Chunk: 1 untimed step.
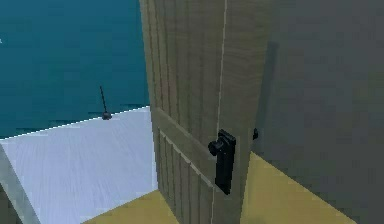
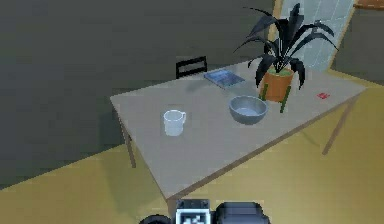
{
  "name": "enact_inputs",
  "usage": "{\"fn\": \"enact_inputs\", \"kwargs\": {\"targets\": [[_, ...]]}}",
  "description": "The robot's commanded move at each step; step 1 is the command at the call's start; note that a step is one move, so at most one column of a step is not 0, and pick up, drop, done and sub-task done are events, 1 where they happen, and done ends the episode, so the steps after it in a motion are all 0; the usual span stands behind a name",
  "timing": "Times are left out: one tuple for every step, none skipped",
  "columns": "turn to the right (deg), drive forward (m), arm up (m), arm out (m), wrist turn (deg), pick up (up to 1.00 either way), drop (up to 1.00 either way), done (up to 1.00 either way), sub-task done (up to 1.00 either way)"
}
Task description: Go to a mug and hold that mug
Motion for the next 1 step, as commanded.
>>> {"fn": "enact_inputs", "kwargs": {"targets": [[0.0, 0.00, 0.00, 0.50, 0.0, 0.00, 0.00, 0.00, 0.00]]}}
